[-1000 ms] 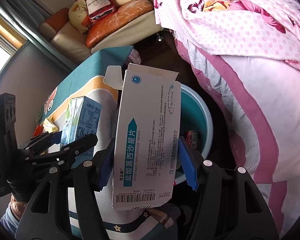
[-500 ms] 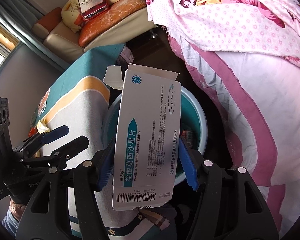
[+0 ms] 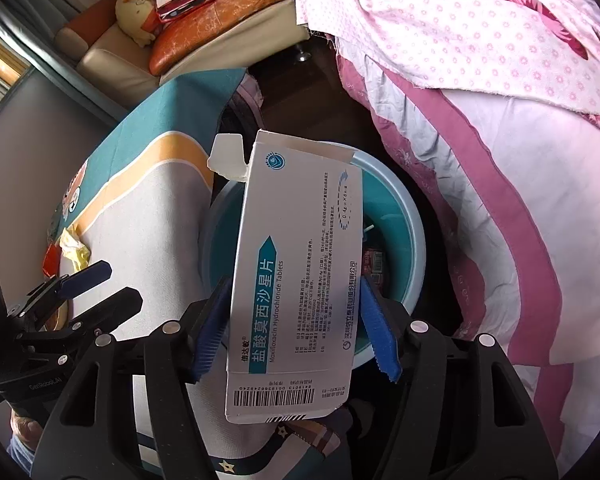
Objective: Collect trash
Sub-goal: 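Open the left tool dropping the carton while the right tool releases the box into the bin, then grasp the pink Nabati wafer pack with the left tool while the right tool grasps the white tissue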
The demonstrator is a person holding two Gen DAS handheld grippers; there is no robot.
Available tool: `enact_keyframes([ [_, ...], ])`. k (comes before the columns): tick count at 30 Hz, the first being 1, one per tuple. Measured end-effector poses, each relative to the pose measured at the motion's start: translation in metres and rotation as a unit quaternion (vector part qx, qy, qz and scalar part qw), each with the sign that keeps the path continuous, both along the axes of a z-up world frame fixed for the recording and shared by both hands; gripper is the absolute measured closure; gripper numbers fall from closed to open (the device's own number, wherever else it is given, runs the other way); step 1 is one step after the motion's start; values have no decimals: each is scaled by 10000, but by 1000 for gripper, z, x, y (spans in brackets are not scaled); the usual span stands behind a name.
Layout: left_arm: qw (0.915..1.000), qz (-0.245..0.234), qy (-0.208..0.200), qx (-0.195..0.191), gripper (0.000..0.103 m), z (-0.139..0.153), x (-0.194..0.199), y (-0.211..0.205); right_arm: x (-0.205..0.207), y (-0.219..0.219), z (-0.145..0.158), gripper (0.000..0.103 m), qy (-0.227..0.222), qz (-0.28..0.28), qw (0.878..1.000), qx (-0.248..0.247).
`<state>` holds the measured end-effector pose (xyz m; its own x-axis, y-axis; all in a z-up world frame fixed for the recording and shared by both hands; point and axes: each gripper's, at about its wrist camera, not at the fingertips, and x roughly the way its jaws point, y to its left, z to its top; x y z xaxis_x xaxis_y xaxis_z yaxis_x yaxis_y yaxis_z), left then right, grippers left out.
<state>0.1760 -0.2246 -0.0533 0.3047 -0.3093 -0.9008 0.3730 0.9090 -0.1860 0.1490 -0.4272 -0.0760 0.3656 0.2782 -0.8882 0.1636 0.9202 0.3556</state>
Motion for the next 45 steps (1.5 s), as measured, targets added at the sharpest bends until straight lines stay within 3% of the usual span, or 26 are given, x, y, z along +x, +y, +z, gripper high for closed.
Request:
enact_keyframes([
  [15,9992,302,82,-252,21,3,-9,44,2,23,11,34,127,112,9995,-263],
  [18,9989,367,-18,-280,11,8,-15,54,-1,30,17,30,115,145,9993,-315],
  [29,9981,502,-104,-340,11,22,-46,96,-22,66,39,27,110,391,9981,-469],
  [45,9962,772,-395,3,11,44,-121,207,-67,184,50,26,241,1430,9884,-459],
])
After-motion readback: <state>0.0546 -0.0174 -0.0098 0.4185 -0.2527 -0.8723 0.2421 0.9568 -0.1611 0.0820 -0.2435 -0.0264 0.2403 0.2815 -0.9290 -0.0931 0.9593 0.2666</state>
